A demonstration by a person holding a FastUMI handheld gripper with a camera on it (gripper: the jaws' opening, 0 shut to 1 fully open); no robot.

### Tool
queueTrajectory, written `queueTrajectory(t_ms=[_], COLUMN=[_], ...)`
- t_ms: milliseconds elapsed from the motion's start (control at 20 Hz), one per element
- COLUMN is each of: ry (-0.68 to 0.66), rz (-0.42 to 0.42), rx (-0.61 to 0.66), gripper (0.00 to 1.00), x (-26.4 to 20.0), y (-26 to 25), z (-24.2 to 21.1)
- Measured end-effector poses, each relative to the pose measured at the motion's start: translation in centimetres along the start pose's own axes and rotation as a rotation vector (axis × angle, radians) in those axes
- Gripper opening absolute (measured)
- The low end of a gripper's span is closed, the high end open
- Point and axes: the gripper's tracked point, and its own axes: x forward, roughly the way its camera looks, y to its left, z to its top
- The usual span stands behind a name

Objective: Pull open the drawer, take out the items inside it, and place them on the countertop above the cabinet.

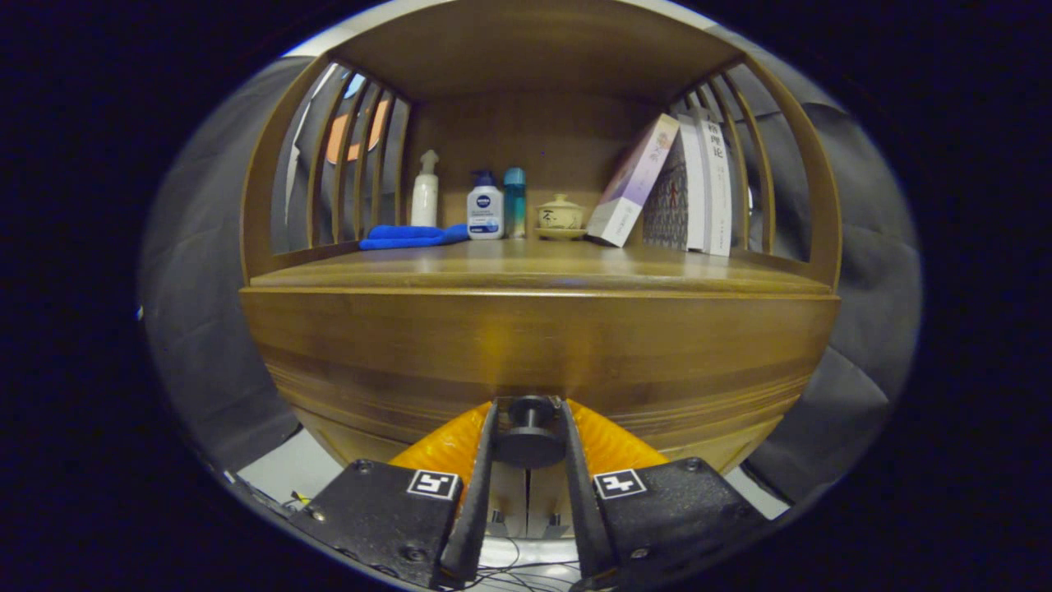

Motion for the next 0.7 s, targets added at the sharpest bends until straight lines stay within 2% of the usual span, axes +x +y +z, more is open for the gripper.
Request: queueTrajectory(t_ms=[150, 300, 700], ry=[0.006, 0.019, 0.017], rz=[0.002, 0.009, 0.016], rx=[-0.047, -0.014, -0.016], gripper=[0.4, 0.35, 0.35], x=[0.2, -0.2, -5.0], y=[0.0, -0.1, -0.2], z=[-0.1, -0.2, -2.1])
